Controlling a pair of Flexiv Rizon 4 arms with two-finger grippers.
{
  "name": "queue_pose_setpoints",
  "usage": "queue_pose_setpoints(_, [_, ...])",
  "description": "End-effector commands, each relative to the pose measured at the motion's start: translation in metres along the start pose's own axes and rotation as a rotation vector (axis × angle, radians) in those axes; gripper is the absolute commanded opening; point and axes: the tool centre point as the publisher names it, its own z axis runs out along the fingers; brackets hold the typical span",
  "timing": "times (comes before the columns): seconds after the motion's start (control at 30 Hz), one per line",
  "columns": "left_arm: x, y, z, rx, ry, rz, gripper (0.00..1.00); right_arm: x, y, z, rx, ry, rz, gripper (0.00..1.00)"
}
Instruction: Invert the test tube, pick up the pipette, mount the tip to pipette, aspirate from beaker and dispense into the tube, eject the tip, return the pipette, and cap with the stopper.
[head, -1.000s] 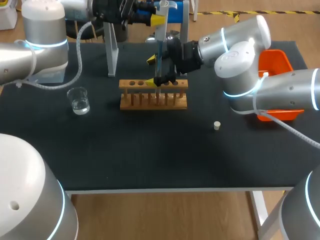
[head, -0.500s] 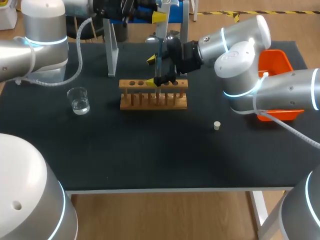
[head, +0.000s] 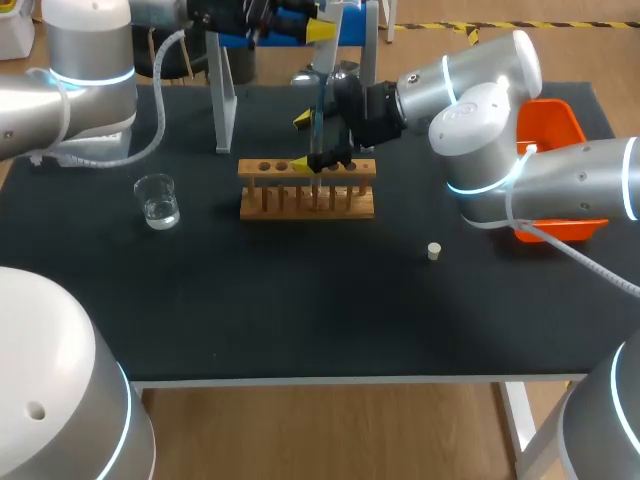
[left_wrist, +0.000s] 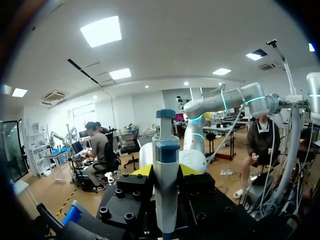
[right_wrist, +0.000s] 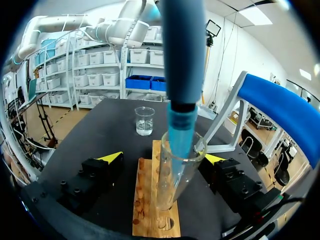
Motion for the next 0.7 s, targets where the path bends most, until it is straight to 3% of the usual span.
queue_pose_setpoints(0.03, [0.0019,-0.0037,0.0006,-0.007,-0.007,0.0,0.0,-0.0009,-0.0002,-0.0003,0.001,0.003,0.0,1.0])
queue_pose_setpoints(0.7, [0.0044,-0.013,0.0036,-0.019,-0.009,0.009,0.0,-0.0009,-0.0002,-0.0003,0.001,0.003,0.0,1.0])
